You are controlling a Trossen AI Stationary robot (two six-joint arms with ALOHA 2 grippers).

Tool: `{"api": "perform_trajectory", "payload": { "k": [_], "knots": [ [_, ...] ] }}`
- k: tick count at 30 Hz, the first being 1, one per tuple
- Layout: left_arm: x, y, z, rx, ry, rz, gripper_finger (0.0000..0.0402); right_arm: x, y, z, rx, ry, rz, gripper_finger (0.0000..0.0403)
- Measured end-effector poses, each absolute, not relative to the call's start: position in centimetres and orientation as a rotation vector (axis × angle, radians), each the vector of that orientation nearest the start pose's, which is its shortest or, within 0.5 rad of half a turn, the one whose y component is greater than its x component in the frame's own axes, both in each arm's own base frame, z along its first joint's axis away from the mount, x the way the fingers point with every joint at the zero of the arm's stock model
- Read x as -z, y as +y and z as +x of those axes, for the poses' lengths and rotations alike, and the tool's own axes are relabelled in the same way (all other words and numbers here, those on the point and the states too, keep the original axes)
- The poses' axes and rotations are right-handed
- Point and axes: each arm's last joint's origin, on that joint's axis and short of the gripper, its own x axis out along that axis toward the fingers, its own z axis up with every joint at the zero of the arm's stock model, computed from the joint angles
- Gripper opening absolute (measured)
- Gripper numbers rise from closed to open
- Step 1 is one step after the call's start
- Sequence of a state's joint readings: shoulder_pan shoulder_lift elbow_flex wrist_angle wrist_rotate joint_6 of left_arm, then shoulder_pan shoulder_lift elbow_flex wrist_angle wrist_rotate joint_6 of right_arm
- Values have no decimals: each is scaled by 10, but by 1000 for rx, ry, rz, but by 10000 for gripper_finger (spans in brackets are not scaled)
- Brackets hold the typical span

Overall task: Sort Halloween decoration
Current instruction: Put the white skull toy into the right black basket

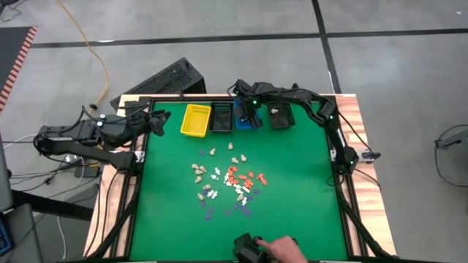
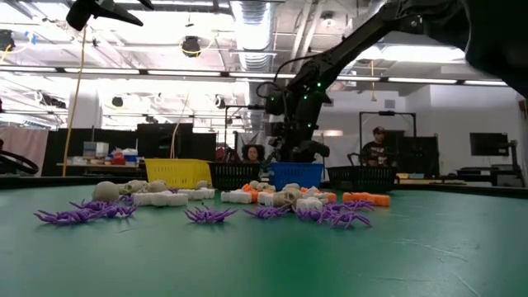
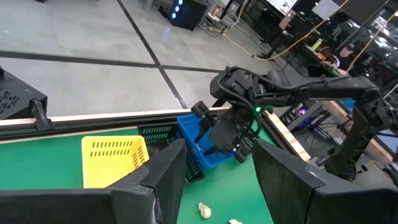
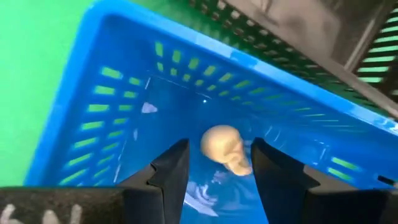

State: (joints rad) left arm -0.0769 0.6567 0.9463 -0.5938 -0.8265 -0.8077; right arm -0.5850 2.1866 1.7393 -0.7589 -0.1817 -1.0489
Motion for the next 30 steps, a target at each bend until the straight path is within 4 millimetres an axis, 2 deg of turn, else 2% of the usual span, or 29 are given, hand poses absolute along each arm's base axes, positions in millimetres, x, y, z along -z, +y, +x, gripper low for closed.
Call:
{"api": "perform_trajectory", "payload": {
  "k": [7,18,30],
  "knots": [
    [-366,13,113,-812,-38,-628,176,-167,-247,383,-263,1173,-451,189],
    [-366,13,113,-814,-39,-627,176,-166,-246,382,-248,1199,-430,102],
    [-366,13,113,-814,-39,-628,176,-170,-245,379,-234,1213,-410,92]
  ]
}}
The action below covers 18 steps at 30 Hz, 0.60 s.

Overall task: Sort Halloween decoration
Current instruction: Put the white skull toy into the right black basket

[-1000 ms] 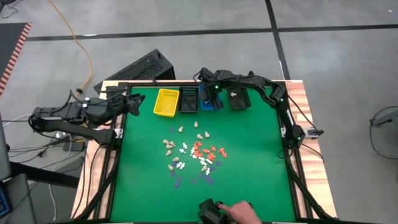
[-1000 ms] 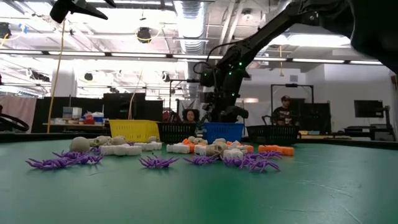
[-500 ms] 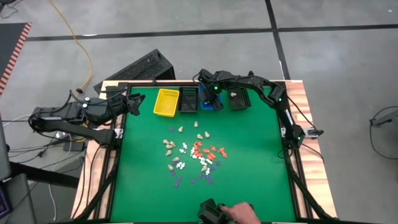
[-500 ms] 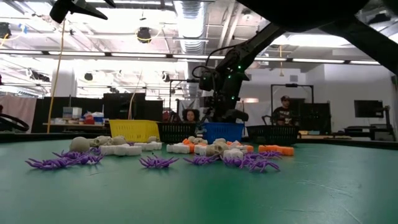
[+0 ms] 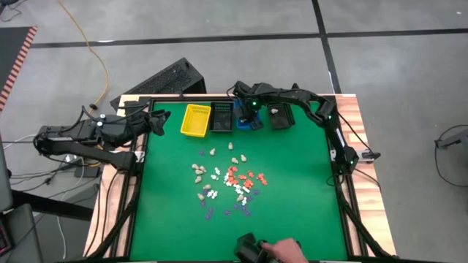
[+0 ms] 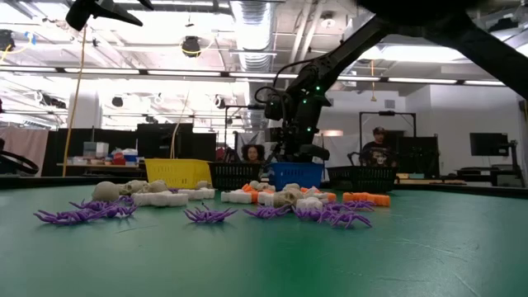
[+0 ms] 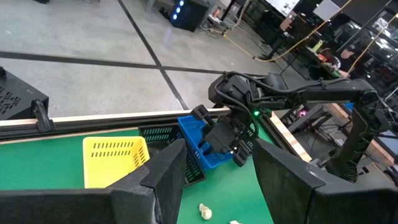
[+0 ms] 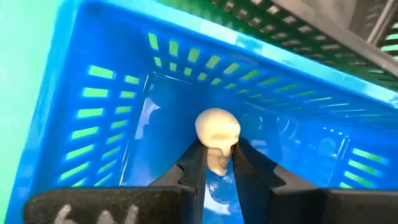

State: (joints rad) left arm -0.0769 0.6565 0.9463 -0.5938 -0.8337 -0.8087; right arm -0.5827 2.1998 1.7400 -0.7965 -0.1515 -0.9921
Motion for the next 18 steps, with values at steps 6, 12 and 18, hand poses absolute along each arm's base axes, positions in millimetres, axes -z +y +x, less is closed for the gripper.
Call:
{"api": "perform_trajectory", "payload": {
  "k": [6,12,18],
  "knots": [
    [-366,13,113,-814,-38,-626,176,-190,-249,370,-196,1214,-391,92],
    [-366,13,113,-814,-38,-625,176,-217,-257,363,-134,1236,-283,92],
    [-366,13,113,-813,-31,-610,176,-250,-270,345,-52,1277,-120,92]
  ]
}}
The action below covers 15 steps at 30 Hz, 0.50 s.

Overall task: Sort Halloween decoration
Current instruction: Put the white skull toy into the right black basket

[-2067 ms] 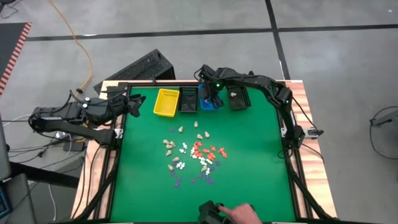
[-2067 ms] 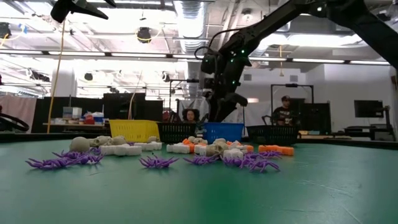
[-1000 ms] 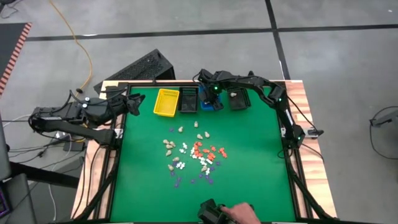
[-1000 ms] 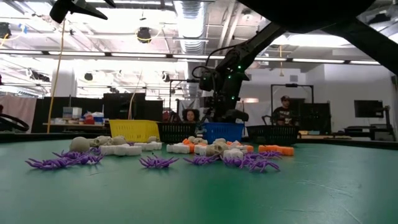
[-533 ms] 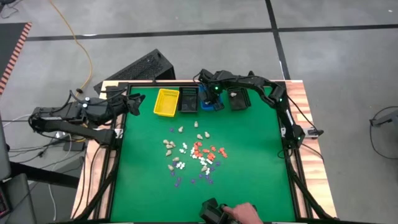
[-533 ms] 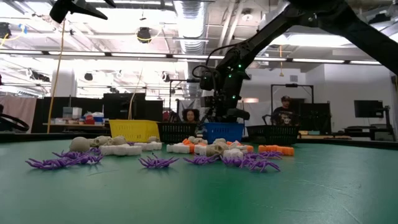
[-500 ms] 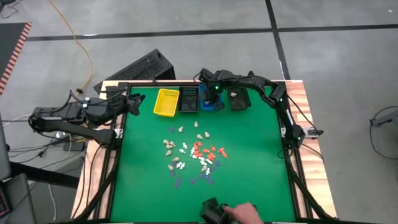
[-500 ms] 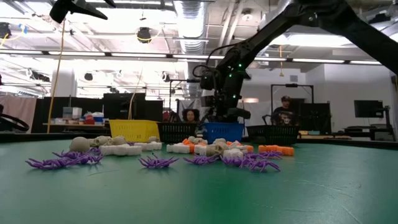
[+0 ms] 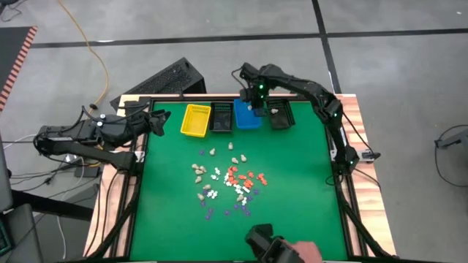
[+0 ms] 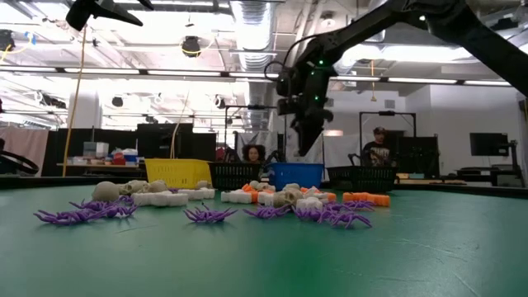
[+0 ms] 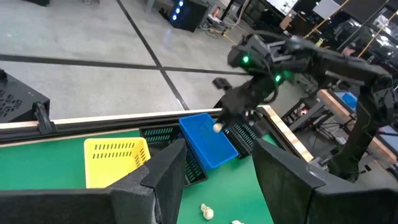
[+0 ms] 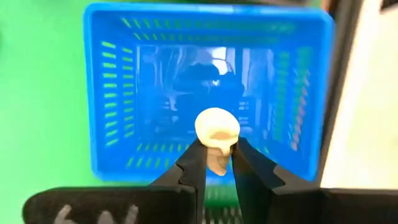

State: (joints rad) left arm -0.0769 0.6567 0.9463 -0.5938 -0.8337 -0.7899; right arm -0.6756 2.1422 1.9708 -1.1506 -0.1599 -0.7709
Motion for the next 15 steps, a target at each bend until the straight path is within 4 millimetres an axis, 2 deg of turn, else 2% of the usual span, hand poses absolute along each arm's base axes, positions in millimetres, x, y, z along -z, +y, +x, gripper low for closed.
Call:
{"api": "perform_trajectory", "payload": {
  "k": [7,15],
  "knots": [
    [-366,13,113,-813,-23,-590,176,-277,-288,304,60,1294,129,92],
    [-366,13,113,-810,-21,-590,176,-297,-294,264,159,1325,280,92]
  ]
}}
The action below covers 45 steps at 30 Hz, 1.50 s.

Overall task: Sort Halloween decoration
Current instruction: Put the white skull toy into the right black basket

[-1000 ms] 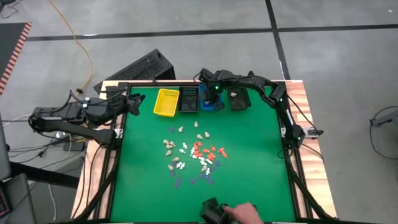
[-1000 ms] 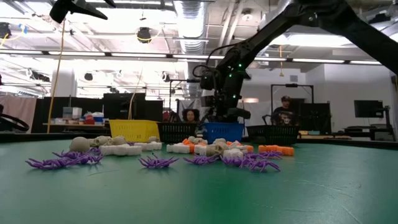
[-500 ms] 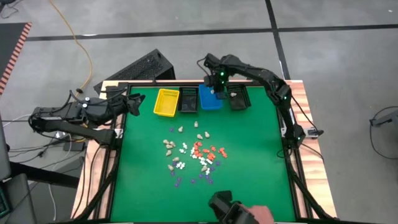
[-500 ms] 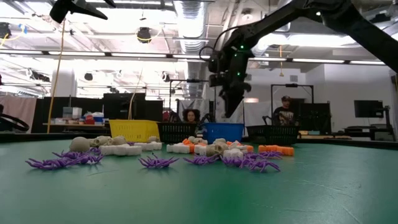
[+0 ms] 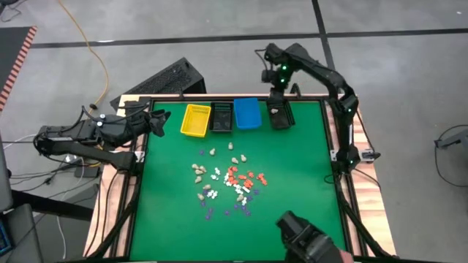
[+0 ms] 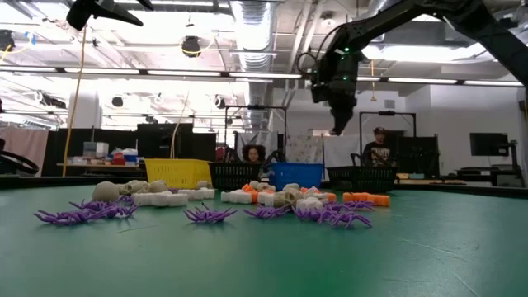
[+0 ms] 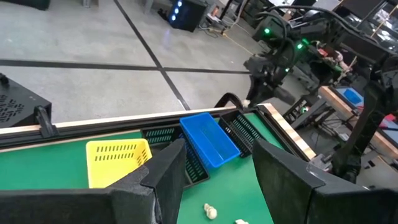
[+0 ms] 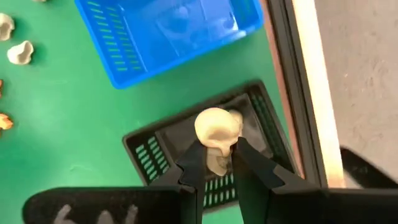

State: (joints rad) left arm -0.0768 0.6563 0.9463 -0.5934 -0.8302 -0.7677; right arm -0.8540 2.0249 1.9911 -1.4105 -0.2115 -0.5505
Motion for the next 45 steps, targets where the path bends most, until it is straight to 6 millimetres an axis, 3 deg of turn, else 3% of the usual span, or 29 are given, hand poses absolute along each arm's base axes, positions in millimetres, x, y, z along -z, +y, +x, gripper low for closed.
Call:
{"api": "perform_trajectory", "payload": {
  "k": [7,12,17,24,34,39,45],
  "knots": [
    [-366,13,113,-803,-18,-592,176,-286,-287,238,190,1355,361,92],
    [-366,13,113,-803,-18,-592,176,-265,-276,227,192,1366,377,92],
    [-366,13,113,-803,-19,-593,176,-245,-268,220,222,1373,345,92],
    [-366,13,113,-807,-22,-595,176,-236,-268,219,262,1390,299,106],
    [-366,12,114,-786,-15,-609,176,-236,-269,221,286,1384,275,183],
    [-365,11,116,-747,12,-608,176,-240,-264,224,276,1374,252,182],
    [-361,10,127,-745,57,-587,176,-263,-254,224,298,1308,191,163]
  ]
}}
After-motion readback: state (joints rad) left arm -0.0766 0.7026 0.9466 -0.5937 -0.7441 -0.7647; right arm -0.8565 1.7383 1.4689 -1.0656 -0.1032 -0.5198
